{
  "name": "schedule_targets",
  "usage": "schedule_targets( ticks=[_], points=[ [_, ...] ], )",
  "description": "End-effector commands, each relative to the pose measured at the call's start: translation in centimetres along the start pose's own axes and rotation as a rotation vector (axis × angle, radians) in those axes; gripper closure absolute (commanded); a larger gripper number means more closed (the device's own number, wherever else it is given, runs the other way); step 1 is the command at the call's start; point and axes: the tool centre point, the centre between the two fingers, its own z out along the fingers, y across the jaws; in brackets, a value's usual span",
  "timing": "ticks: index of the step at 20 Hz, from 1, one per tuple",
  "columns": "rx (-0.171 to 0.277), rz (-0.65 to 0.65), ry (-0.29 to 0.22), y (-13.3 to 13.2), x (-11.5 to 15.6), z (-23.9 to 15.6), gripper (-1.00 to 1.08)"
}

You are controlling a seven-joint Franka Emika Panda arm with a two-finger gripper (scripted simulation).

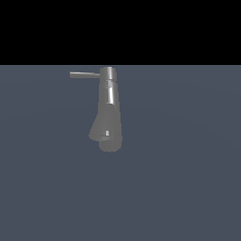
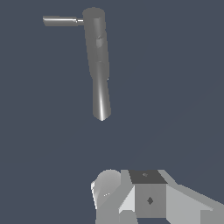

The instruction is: Turn on the faucet by rotating a designated handle.

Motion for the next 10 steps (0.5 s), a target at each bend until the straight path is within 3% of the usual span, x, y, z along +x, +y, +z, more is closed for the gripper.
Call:
schedule_targets(
  ticks=[1,10],
  points=[
    [0.0,0.0,0.0,0.0,0.0,0.0,1.08],
    [-0.014,0.019,-0.008,1.8,0.8,0.3,1.08]
  ],
)
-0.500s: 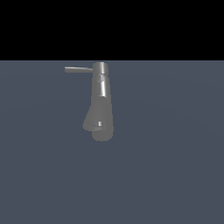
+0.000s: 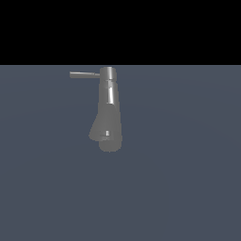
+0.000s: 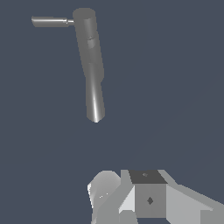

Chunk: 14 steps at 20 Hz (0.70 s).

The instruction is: Turn on the faucet by rotating a designated handle.

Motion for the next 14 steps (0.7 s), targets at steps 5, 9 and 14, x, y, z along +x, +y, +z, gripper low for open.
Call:
schedule_targets(
  ticks=[5,9,14],
  points=[
    [-0.002,-0.001,0.0,0.2,0.0,0.0,1.08],
    [0.001,0.008,-0.001,0.1,0.3,0.0,1.08],
    [0.011,0.04,-0.002,-0.2,1.2,0.1,1.08]
  ],
)
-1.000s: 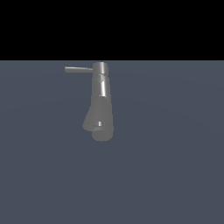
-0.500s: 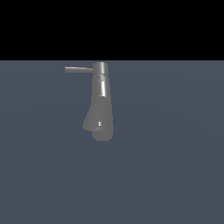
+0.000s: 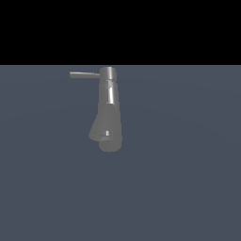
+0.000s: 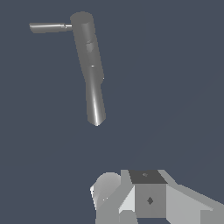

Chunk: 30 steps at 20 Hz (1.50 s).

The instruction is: Turn on the faucet by rotating a designated handle.

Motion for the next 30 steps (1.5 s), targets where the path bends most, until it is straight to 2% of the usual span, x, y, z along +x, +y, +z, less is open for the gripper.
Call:
schedule_targets(
  ticks=[1,10,20,30],
  points=[
    [0.006,0.02,-0.001,-0.2,0.6,0.1,1.08],
    [0.042,0.149,-0.013,-1.5,4.0,0.7,1.08],
    [0.082,0.366,-0.043,-4.0,9.6,2.5,1.08],
    [0.097,0.596,-0.077,-6.9,15.0,5.3,1.08]
  ],
)
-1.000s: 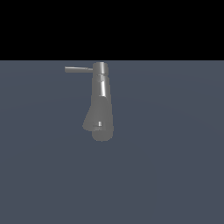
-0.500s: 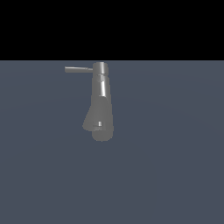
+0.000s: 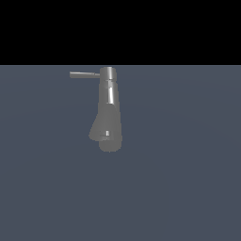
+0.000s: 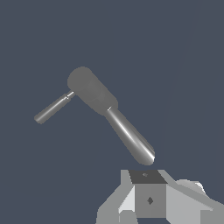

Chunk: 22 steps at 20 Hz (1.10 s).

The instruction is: Turn on the faucet by rotating a designated handle.

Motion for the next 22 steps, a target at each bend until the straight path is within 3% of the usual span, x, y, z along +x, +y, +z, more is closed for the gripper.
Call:
schedule_targets(
  ticks=[1,22],
  points=[
    [0.002,0.06,-0.006,-1.3,0.8,0.8,1.08],
    [-0.023,0.557,-0.006,-11.9,5.8,10.2,1.08]
  ],
)
